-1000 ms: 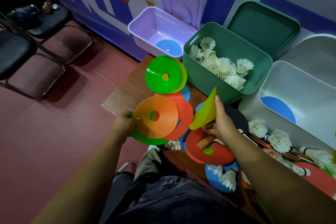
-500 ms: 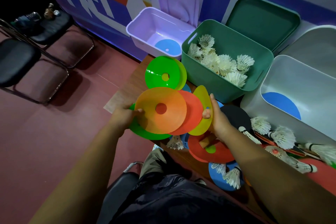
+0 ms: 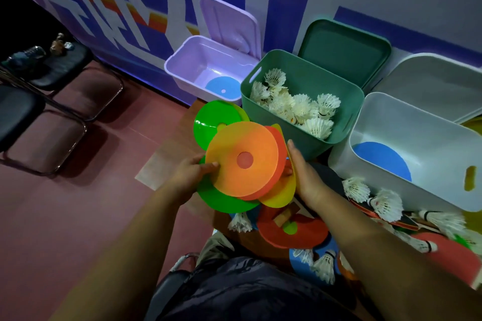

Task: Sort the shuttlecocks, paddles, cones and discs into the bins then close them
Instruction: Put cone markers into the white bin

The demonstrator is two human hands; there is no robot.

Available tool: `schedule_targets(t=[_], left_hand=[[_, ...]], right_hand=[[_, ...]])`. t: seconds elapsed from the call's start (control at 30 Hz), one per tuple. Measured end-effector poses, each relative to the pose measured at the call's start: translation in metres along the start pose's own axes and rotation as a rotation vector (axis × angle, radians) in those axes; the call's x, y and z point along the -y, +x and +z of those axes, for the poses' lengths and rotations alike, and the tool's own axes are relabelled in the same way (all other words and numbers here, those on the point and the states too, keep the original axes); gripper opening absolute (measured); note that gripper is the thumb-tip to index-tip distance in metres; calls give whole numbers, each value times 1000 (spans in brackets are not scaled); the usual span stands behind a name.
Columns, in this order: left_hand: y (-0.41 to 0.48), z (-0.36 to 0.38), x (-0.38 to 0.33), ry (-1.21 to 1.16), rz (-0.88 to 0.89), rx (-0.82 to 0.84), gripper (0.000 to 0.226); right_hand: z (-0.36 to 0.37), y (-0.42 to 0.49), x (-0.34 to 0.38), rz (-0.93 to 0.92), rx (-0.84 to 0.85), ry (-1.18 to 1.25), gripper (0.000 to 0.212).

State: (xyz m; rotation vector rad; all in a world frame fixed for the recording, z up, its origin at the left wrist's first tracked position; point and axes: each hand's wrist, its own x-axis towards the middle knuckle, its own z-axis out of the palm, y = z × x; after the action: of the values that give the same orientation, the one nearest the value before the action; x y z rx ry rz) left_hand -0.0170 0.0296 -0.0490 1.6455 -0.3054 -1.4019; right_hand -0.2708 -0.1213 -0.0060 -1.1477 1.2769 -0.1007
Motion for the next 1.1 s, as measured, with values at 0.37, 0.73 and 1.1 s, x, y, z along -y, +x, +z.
schedule_targets(t=[0.37, 0.73, 1.1], left_hand=[[22, 32, -17, -145, 41, 42, 49], [21, 55, -34, -213, 105, 86, 45], [3, 91, -55, -279, 129, 86, 45]], right_hand=[[-28, -9, 22, -143, -119, -253, 57], [-50, -5, 36, -191, -97, -129, 47], [-29, -5, 35, -386, -97, -25, 31]])
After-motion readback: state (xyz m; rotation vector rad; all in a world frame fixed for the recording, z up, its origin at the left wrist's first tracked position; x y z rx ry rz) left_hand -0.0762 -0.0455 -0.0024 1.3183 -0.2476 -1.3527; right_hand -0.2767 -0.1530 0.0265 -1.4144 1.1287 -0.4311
